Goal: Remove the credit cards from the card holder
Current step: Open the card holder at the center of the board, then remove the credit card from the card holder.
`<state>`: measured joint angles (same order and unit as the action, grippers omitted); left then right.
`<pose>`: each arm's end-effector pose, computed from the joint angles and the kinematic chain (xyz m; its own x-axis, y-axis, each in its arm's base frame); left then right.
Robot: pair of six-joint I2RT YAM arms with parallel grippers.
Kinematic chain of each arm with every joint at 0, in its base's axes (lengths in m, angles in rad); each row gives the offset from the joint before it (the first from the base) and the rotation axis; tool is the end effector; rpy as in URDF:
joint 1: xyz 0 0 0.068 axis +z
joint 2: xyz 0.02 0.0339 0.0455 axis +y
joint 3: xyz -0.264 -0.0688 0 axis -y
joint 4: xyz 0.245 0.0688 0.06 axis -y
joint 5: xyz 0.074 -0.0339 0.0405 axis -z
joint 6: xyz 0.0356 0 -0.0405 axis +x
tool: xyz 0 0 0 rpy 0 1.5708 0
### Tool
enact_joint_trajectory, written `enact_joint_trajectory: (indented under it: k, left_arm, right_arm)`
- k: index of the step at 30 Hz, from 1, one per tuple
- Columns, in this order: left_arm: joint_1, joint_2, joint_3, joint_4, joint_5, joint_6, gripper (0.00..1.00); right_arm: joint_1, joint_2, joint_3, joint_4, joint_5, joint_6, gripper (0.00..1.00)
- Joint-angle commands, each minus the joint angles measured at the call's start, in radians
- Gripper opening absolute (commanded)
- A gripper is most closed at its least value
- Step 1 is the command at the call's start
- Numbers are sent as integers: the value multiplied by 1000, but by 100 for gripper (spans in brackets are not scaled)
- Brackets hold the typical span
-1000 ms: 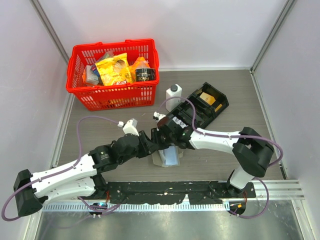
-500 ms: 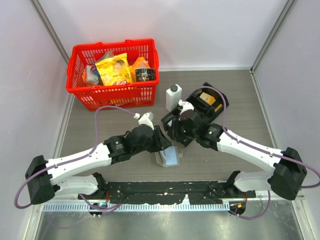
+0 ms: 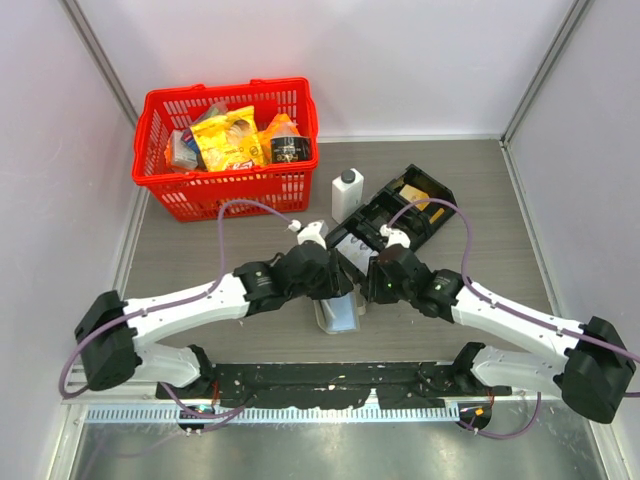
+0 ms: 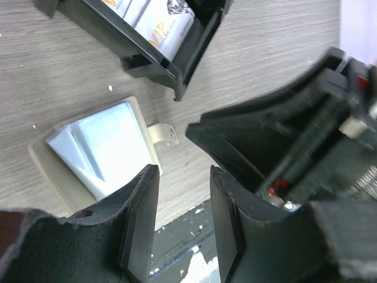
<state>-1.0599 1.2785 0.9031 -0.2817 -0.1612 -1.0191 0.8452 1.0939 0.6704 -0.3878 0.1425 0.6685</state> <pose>0.1420 -0.2417 0.2656 -0.8369 -0.2262 -0.4985 0.1644 0.7648 -0.6229 0.1511 0.1628 0.2228 -0.7964 0.0267 -0.6042 -0.2319 0.9091 0.3460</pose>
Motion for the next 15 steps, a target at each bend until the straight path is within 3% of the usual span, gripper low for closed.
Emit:
enact_joint_trajectory:
  k: [1,6,15]
  left_arm:
    - [-2,96,69,-30,-64,59,43]
    - [-2,160,77,-95,-100,77,40]
    - [-2,130,-33,-146,-152,48,39]
  right_arm:
    - [-3,-57,-32,49,-14,46,31]
    - [0,-72,-48,59,-40,45,30]
    - [3,-46,-37,122,-110,49,29]
